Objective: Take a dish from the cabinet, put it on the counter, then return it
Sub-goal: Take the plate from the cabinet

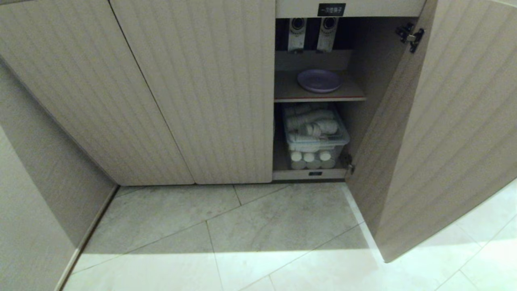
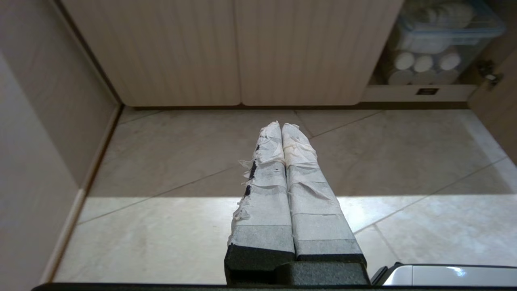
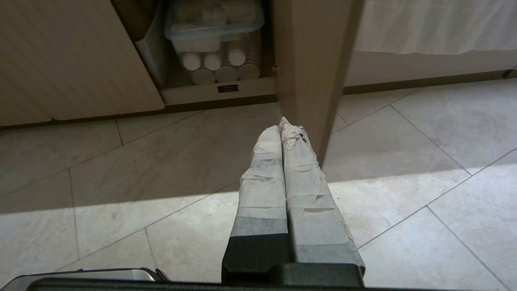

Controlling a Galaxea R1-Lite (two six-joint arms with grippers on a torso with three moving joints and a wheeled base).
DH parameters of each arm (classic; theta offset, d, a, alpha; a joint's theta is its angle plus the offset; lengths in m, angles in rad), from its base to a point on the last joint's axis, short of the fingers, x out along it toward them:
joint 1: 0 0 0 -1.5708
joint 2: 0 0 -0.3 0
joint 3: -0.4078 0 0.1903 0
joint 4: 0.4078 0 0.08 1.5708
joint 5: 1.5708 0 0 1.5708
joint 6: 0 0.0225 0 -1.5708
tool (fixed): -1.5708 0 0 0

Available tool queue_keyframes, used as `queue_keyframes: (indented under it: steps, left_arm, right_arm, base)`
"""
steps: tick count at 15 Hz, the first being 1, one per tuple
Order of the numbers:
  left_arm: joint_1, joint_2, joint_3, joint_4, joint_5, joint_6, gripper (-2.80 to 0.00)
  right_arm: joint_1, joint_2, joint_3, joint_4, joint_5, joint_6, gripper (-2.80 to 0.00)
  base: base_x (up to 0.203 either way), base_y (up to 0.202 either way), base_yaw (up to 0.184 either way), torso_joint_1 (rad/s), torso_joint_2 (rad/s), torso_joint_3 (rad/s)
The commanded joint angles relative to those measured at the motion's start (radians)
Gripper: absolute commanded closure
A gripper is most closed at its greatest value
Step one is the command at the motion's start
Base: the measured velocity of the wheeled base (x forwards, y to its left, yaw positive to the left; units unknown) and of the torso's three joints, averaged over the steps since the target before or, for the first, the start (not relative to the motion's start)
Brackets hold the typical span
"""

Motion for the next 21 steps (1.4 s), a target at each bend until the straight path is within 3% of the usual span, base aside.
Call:
queue_keyframes:
  steps: [1, 21]
  left_arm:
    - [0.000, 0.000, 0.000, 0.000, 0.000, 0.000, 0.00]
    - [0.000, 0.000, 0.000, 0.000, -0.001, -0.002, 0.00]
  right_arm:
    - [0.000, 0.001, 0.000, 0.000, -0.001, 0.001, 0.00]
    - [0.000, 0.001, 0.000, 0.000, -0.001, 0.001, 0.00]
  base:
    - [0.000, 0.184, 0.001, 0.002, 0.00, 0.002]
    - [0.000, 0.011, 0.000, 0.000, 0.00, 0.000]
